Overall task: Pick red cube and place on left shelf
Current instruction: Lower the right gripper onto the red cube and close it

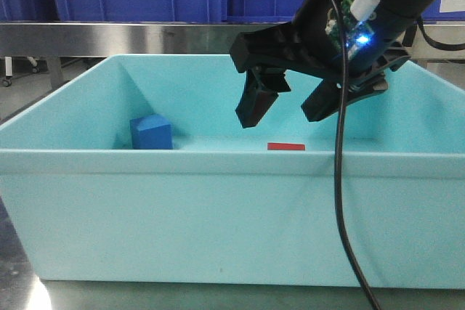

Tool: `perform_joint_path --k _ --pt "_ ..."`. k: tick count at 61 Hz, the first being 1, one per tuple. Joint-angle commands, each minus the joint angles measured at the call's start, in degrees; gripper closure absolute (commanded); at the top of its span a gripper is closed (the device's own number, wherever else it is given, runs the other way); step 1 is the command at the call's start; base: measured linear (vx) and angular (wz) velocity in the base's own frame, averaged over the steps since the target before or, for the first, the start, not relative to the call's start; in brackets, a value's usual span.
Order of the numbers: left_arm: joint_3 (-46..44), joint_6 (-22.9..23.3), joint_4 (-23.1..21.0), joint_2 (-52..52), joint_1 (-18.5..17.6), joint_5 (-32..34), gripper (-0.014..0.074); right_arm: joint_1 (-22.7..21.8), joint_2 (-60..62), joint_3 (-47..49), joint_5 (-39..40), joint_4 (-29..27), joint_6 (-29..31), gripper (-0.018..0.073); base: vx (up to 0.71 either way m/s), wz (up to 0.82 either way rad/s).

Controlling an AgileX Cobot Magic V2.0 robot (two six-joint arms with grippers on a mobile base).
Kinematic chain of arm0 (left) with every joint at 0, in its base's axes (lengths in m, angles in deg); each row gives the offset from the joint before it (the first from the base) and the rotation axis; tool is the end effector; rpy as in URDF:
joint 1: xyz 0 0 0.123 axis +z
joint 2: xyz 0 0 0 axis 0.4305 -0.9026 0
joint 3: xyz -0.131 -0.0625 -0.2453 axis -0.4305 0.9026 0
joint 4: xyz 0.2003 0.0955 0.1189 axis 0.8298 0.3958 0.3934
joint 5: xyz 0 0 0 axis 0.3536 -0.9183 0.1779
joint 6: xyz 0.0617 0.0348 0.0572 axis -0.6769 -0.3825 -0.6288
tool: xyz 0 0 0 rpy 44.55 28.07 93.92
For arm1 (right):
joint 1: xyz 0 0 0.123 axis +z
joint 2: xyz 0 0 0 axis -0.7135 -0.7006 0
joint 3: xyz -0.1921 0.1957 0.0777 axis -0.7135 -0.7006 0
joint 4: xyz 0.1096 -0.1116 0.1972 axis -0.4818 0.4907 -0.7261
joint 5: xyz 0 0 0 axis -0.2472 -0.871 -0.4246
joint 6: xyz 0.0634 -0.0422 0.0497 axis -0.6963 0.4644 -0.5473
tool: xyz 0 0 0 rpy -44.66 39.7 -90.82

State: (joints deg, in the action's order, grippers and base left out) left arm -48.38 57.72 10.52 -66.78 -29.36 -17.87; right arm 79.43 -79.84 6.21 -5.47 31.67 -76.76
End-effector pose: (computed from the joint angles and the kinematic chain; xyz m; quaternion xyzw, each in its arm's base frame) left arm 0.0562 -0.0039 0.2072 0.0690 0.6846 0.0237 0.7253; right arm 0.2647 0.1825 0.2440 -0.1846 0.9167 0.1560 0.3183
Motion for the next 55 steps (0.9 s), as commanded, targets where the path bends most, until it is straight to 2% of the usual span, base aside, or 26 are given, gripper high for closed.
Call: perform_joint_path --k 1,47,52,55 --pt "1.3 0.0 -0.3 -0.5 -0.1 5.2 0.0491 0.0 1.4 2.1 2.1 -0.3 0.1 -0.0045 0.0 0.0" --pt "1.3 0.0 -0.3 -0.5 -0.1 5.2 0.0491 0.9 -4.6 2.1 0.3 -1.4 0.1 -0.0044 0.0 0.0" --pt "1.3 0.0 -0.3 -0.5 -0.1 5.2 0.0491 0.9 -4.6 2.1 0.4 -1.4 0.1 -0.0025 0.0 0.0" --pt "1.3 0.0 -0.3 -0.5 -0.1 5.2 0.0491 0.9 -4.4 2.2 1.0 -1.4 0.1 0.0025 0.0 0.0"
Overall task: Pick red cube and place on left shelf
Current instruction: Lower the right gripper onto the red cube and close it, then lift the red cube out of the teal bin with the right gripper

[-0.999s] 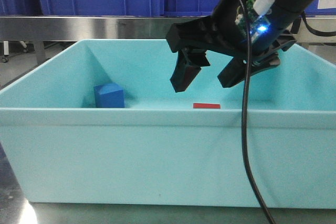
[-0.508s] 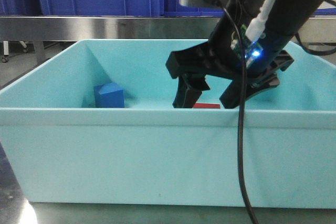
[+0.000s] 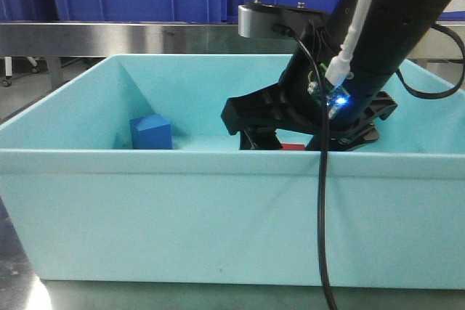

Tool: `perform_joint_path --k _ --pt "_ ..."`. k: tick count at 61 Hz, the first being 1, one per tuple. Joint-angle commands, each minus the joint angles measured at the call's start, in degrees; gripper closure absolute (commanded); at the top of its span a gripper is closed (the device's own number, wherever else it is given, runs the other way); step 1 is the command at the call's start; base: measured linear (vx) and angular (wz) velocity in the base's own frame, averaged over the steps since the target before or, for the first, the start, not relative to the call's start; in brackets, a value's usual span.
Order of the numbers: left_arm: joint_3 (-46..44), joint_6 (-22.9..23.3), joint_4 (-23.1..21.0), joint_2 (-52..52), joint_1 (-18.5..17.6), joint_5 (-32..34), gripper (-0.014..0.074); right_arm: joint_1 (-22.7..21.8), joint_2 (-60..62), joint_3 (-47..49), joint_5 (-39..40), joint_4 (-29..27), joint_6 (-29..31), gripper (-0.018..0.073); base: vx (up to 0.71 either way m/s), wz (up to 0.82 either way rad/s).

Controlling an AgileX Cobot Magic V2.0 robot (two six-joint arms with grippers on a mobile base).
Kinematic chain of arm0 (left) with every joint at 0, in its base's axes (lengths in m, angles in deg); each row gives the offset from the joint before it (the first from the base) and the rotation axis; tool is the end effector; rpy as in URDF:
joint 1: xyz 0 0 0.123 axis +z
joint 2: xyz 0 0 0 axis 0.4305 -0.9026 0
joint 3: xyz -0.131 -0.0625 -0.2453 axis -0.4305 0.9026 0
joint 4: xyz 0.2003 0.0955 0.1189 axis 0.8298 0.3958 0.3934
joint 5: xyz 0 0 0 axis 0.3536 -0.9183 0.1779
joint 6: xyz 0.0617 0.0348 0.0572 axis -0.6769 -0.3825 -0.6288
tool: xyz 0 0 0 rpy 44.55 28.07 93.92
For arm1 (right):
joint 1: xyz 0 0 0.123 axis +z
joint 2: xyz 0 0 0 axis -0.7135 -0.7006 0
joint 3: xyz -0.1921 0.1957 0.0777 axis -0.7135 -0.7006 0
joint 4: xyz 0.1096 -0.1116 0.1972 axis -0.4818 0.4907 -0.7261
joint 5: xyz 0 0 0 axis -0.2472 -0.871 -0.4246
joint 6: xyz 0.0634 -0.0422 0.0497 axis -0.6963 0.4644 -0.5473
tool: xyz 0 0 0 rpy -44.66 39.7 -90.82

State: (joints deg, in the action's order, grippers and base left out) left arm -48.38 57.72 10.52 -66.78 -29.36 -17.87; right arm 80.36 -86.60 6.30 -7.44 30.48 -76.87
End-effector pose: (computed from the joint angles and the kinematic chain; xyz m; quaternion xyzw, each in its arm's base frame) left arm 0.0562 -0.0039 0.2072 0.0690 0.6846 0.0237 0.7253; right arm 0.2691 0.1933 0.2041 -0.1877 0.9402 0.1384 0.2481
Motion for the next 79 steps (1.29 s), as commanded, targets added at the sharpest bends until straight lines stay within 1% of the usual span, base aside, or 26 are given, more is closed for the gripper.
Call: perform_joint_path --k 1,7,9,10,11,13,15,17,20,25,29,34,41,46,57,65,73,79 --pt "1.3 0.0 -0.3 -0.5 -0.1 5.2 0.0491 0.0 2.4 2.1 3.1 -0.2 0.2 0.0041 0.0 0.0" --pt "1.3 0.0 -0.3 -0.5 -0.1 5.2 0.0491 0.0 3.5 2.1 5.1 -0.2 0.2 0.0197 0.0 0.0" --pt "1.3 0.0 -0.3 -0.5 -0.1 5.2 0.0491 0.0 3.8 2.1 5.9 -0.2 0.2 0.026 0.0 0.0" --pt "1.3 0.0 -0.3 -0.5 -0.1 5.2 0.0491 0.0 4.3 2.1 6.6 -0.2 0.3 0.0308 0.0 0.0" --pt "1.3 0.0 -0.3 -0.5 -0.1 5.2 0.0491 0.0 4.7 2.1 6.8 -0.2 0.3 0.0325 0.0 0.0" --pt "1.3 0.0 -0.3 -0.5 -0.1 5.2 0.0491 0.0 5.4 2.1 7.7 -0.2 0.3 0.0391 0.0 0.0" --pt "1.3 0.0 -0.3 -0.5 -0.1 5.2 0.0491 0.0 6.2 2.1 8.8 -0.2 0.3 0.0473 0.0 0.0" --pt "1.3 0.0 -0.3 -0.5 -0.1 5.2 0.0491 0.0 7.2 2.1 9.8 -0.2 0.3 0.0518 0.0 0.0" --pt "1.3 0.0 -0.3 -0.5 -0.1 5.2 0.0491 0.0 8.7 2.1 11.6 -0.2 0.3 0.0497 0.0 0.0" --pt "1.3 0.0 -0.3 -0.5 -0.1 5.2 0.0491 -0.3 11.6 2.1 15.6 0.7 0.3 0.0501 0.0 0.0" --pt "1.3 0.0 -0.3 -0.5 -0.1 5.2 0.0491 -1.2 14.0 2.1 17.7 1.8 0.3 0.0501 0.0 0.0" --pt "1.3 0.0 -0.3 -0.5 -0.1 5.2 0.0491 -3.5 16.9 2.1 18.5 2.9 0.3 0.0501 0.0 0.0" --pt "1.3 0.0 -0.3 -0.5 -0.1 5.2 0.0491 -8.1 20.9 1.5 18.2 3.3 0.3 0.0501 0.0 0.0" --pt "1.3 0.0 -0.3 -0.5 -0.1 5.2 0.0491 -12.6 24.5 -0.2 17.7 4.1 0.3 0.0501 0.0 0.0" --pt "1.3 0.0 -0.3 -0.5 -0.1 5.2 0.0491 -21.1 34.8 -7.1 17.4 5.6 0.4 0.0501 0.0 0.0" --pt "1.3 0.0 -0.3 -0.5 -0.1 5.2 0.0491 -26.9 43.9 -14.2 19.1 9.1 2.3 0.0501 0.0 0.0" --pt "1.3 0.0 -0.3 -0.5 -0.1 5.2 0.0491 -31.1 52.5 -21.2 20.5 9.9 2.3 0.0501 0.0 0.0" --pt "1.3 0.0 -0.3 -0.5 -0.1 5.2 0.0491 -32.7 58.2 -26.1 20.5 9.9 2.3 0.0501 0.0 0.0"
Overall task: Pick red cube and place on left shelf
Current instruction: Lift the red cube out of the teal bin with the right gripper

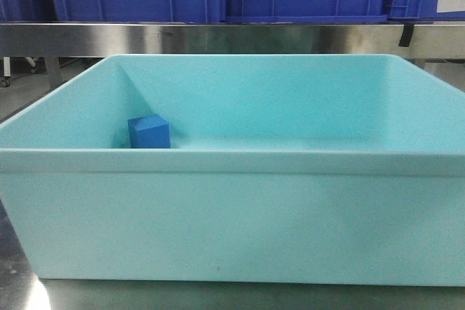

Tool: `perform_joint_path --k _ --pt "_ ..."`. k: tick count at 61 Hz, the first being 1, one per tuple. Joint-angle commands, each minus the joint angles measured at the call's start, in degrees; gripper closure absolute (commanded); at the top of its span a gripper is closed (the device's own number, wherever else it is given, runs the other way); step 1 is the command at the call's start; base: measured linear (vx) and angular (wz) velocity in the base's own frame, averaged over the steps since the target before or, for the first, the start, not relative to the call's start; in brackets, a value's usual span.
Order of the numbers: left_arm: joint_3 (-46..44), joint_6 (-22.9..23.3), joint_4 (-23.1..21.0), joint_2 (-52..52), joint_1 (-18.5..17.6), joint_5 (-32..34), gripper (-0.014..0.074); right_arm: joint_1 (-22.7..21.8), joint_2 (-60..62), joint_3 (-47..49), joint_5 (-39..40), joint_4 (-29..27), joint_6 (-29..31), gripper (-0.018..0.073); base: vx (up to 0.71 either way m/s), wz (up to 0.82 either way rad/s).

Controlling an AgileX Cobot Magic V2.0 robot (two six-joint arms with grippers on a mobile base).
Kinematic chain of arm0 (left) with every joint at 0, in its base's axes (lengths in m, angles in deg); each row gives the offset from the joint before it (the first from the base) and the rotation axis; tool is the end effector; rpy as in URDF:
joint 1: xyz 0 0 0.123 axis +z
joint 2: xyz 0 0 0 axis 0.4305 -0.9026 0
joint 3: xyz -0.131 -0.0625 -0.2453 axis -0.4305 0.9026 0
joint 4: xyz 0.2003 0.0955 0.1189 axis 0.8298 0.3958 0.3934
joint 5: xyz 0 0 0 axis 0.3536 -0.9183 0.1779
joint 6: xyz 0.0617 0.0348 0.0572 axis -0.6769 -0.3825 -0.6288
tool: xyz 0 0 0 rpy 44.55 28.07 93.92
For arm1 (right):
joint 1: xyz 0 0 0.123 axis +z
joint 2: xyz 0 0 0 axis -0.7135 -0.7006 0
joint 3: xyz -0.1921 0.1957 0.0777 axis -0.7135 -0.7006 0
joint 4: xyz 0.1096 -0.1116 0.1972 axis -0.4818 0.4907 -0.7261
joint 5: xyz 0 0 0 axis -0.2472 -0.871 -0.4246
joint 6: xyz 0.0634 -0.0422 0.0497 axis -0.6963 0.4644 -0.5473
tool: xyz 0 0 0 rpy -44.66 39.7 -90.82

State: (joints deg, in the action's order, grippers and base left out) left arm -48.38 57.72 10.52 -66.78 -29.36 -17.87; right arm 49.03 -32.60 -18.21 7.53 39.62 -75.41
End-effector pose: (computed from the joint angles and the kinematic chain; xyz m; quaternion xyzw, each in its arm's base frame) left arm 0.0562 -0.0039 0.2072 0.0690 0.6846 0.0237 0.7253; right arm 0.1509 0.0090 0.3193 -0.0009 0.7818 0.0350 0.6226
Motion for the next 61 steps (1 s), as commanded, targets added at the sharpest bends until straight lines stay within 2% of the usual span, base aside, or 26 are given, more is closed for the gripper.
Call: perform_joint_path --k 1,22,61 --pt "1.3 0.0 -0.3 -0.5 -0.1 5.2 0.0491 -1.6 5.5 -2.3 5.6 0.7 0.8 0.0501 0.0 0.0" --pt "1.3 0.0 -0.3 -0.5 -0.1 5.2 0.0491 -1.7 17.0 -12.1 6.3 0.7 0.8 0.0501 0.0 0.0" --pt "1.3 0.0 -0.3 -0.5 -0.1 5.2 0.0491 -1.7 17.2 -12.5 5.8 0.7 0.8 0.0501 0.0 0.0"
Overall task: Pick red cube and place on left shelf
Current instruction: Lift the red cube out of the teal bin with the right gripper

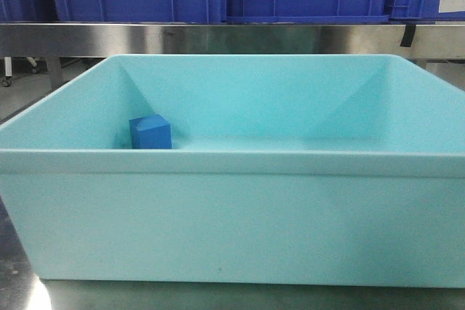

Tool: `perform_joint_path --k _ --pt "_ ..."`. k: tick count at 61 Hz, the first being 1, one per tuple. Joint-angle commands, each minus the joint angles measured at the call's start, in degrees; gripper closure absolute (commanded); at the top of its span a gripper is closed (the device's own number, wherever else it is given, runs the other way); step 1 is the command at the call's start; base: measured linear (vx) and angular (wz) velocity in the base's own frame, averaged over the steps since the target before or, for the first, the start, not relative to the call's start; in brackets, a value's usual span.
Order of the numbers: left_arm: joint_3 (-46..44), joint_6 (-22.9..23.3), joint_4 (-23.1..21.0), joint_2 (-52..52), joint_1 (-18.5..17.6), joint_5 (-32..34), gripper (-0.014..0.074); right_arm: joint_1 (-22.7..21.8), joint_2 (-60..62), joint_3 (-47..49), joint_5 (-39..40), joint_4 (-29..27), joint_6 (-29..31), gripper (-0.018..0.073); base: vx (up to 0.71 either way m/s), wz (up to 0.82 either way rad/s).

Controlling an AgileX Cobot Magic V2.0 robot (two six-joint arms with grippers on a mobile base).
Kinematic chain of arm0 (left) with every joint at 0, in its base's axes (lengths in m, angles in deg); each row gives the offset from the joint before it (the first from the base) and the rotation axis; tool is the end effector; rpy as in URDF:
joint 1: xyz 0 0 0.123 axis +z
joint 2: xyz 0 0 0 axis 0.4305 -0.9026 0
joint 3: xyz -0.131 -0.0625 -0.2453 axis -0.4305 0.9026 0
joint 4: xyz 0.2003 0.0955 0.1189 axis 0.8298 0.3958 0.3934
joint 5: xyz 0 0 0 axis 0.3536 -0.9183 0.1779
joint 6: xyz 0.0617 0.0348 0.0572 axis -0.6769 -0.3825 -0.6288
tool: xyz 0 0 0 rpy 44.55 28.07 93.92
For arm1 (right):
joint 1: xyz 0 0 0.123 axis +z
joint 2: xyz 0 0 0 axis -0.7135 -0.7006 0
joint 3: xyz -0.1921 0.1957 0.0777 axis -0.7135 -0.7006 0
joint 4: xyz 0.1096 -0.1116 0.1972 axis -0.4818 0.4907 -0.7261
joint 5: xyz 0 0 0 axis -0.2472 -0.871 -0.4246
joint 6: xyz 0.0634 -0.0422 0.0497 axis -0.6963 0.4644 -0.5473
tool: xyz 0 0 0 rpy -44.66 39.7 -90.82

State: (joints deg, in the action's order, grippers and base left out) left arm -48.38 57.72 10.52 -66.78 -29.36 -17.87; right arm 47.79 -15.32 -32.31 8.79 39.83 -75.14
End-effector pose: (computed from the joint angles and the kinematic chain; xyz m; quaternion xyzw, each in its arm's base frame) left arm 0.0562 -0.0039 0.2072 0.0690 0.6846 0.0237 0.7253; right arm 0.0970 0.0036 0.2743 0.0042 0.7570 0.0270 0.6528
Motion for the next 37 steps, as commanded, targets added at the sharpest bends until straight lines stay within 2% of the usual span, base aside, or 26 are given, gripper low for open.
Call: perform_joint_path --k 1,37 --pt "1.3 0.0 -0.3 -0.5 -0.1 5.2 0.0491 -0.5 -0.1 1.6 4.5 0.5 0.5 0.0501 0.0 0.0" --pt "1.3 0.0 -0.3 -0.5 -0.1 5.2 0.0491 -0.5 -0.1 1.6 4.5 0.5 0.5 0.0501 0.0 0.0"
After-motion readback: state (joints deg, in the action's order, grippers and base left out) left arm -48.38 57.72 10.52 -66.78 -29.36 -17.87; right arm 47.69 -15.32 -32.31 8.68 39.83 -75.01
